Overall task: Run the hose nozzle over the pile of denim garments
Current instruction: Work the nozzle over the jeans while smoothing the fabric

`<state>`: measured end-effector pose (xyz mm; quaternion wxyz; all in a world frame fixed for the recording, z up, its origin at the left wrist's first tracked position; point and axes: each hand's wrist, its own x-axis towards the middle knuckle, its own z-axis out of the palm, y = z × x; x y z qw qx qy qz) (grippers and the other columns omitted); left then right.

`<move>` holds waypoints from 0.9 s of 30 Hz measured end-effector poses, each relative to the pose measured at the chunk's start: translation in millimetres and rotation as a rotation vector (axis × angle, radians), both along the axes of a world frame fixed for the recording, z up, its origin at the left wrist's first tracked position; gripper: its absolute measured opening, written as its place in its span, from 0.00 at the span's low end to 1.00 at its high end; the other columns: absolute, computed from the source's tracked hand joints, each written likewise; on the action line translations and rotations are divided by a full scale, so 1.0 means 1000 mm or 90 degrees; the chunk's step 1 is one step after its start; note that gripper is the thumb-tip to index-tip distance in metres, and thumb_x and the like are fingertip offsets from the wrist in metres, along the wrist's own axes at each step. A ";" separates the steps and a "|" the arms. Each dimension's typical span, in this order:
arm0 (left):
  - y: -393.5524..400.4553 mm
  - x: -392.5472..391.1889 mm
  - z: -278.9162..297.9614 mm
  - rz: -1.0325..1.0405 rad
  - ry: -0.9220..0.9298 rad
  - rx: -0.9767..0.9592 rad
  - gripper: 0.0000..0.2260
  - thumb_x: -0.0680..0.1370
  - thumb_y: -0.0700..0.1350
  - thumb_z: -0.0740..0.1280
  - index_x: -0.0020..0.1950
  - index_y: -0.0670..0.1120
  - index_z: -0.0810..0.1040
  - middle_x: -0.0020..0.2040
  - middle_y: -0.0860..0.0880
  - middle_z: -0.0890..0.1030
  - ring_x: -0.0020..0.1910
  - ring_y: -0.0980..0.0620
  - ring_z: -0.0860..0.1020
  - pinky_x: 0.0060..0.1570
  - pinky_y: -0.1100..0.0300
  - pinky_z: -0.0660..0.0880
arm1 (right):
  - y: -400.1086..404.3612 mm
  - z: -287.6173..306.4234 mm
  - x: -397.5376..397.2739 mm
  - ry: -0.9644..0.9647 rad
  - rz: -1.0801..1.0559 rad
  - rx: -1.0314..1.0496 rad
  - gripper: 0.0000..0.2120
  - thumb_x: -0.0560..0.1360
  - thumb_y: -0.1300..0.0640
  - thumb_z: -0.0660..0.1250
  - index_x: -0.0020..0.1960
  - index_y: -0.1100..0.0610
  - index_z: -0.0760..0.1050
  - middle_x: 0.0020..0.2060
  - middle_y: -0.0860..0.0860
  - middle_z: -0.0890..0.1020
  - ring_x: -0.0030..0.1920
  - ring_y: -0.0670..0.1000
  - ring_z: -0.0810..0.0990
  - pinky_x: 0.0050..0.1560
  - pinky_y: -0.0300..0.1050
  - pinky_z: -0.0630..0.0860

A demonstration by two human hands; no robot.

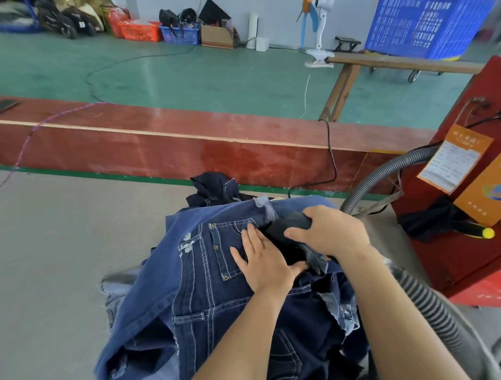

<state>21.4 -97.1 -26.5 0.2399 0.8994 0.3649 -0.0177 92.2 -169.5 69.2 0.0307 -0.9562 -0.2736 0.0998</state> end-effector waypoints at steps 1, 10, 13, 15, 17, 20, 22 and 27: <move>0.000 0.000 0.000 0.003 -0.005 -0.001 0.53 0.70 0.70 0.65 0.78 0.40 0.41 0.79 0.47 0.37 0.77 0.49 0.36 0.72 0.42 0.35 | 0.006 -0.004 -0.003 -0.017 -0.002 0.018 0.18 0.76 0.38 0.62 0.54 0.52 0.71 0.38 0.47 0.76 0.39 0.52 0.77 0.36 0.43 0.71; -0.010 -0.004 0.013 -0.041 -0.152 0.201 0.38 0.69 0.65 0.71 0.71 0.42 0.69 0.74 0.42 0.64 0.74 0.43 0.61 0.70 0.41 0.59 | -0.022 0.037 0.016 -0.108 -0.187 0.421 0.17 0.73 0.35 0.63 0.47 0.49 0.73 0.34 0.45 0.79 0.36 0.50 0.79 0.38 0.44 0.74; -0.038 -0.008 0.020 -0.216 -0.323 0.287 0.21 0.67 0.64 0.72 0.46 0.48 0.81 0.49 0.49 0.78 0.48 0.46 0.78 0.43 0.53 0.75 | -0.051 0.053 0.023 -0.184 -0.276 0.479 0.18 0.72 0.35 0.64 0.46 0.50 0.74 0.34 0.46 0.78 0.36 0.53 0.75 0.36 0.44 0.67; -0.058 -0.009 0.018 -0.265 -0.184 0.223 0.28 0.72 0.67 0.64 0.60 0.47 0.75 0.59 0.44 0.73 0.54 0.43 0.74 0.48 0.50 0.72 | -0.067 0.058 0.024 -0.190 -0.299 0.497 0.19 0.73 0.35 0.64 0.44 0.51 0.73 0.33 0.46 0.77 0.34 0.52 0.74 0.33 0.43 0.65; -0.065 -0.004 0.011 -0.287 -0.067 0.218 0.29 0.77 0.61 0.63 0.72 0.49 0.61 0.71 0.40 0.61 0.63 0.39 0.66 0.57 0.45 0.66 | -0.078 0.061 0.024 -0.177 -0.300 0.494 0.19 0.73 0.36 0.64 0.40 0.52 0.72 0.32 0.47 0.77 0.32 0.49 0.73 0.31 0.42 0.63; -0.059 0.002 0.015 -0.280 -0.068 0.237 0.22 0.79 0.42 0.63 0.71 0.47 0.61 0.70 0.40 0.63 0.62 0.40 0.67 0.58 0.49 0.67 | -0.086 0.060 0.023 -0.137 -0.291 0.477 0.19 0.73 0.37 0.65 0.39 0.53 0.71 0.32 0.48 0.77 0.33 0.49 0.75 0.32 0.43 0.64; -0.054 0.005 0.018 -0.279 -0.069 0.244 0.20 0.78 0.35 0.62 0.69 0.45 0.65 0.67 0.41 0.67 0.60 0.41 0.70 0.56 0.52 0.70 | -0.087 0.059 0.020 -0.107 -0.274 0.462 0.19 0.73 0.37 0.65 0.39 0.52 0.71 0.31 0.47 0.77 0.34 0.50 0.76 0.33 0.44 0.64; -0.042 0.002 0.029 -0.353 -0.049 0.291 0.10 0.78 0.35 0.63 0.58 0.43 0.68 0.56 0.44 0.77 0.56 0.45 0.73 0.48 0.57 0.69 | -0.081 0.058 0.014 -0.070 -0.222 0.430 0.17 0.73 0.37 0.65 0.41 0.51 0.73 0.31 0.47 0.78 0.34 0.51 0.78 0.32 0.43 0.65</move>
